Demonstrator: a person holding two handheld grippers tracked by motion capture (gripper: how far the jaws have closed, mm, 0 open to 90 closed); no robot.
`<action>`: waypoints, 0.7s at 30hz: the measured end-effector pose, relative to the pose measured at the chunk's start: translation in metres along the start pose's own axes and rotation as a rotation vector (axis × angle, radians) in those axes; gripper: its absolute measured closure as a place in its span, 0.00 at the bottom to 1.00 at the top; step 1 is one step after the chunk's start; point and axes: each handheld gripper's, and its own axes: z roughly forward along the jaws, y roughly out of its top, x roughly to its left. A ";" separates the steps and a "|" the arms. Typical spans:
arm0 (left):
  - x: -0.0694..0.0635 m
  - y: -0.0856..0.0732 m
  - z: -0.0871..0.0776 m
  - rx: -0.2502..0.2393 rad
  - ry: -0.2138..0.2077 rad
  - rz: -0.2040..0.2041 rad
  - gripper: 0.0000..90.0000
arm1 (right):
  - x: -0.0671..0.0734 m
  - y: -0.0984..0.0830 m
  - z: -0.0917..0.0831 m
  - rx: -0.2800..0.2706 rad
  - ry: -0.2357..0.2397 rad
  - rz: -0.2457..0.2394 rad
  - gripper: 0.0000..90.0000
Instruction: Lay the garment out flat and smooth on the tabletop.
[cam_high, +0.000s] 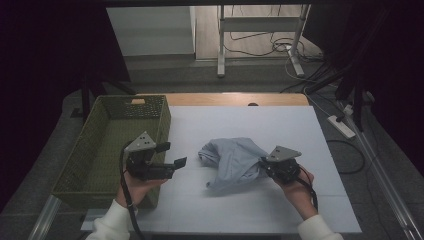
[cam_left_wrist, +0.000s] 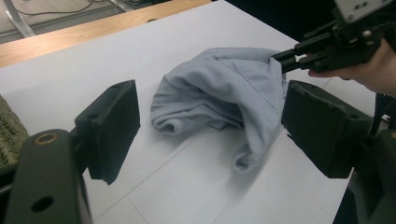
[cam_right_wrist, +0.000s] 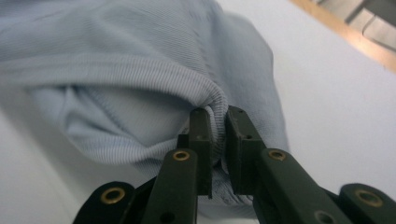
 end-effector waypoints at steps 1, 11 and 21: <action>0.000 0.000 0.000 0.000 -0.001 -0.001 0.22 | -0.002 -0.002 0.001 0.006 -0.004 0.011 0.91; 0.000 0.000 0.000 0.000 -0.001 0.000 0.22 | -0.007 -0.008 0.004 0.023 -0.017 0.033 0.89; 0.000 0.000 -0.001 -0.001 0.001 0.001 0.22 | 0.006 0.003 -0.017 -0.078 -0.024 -0.002 0.52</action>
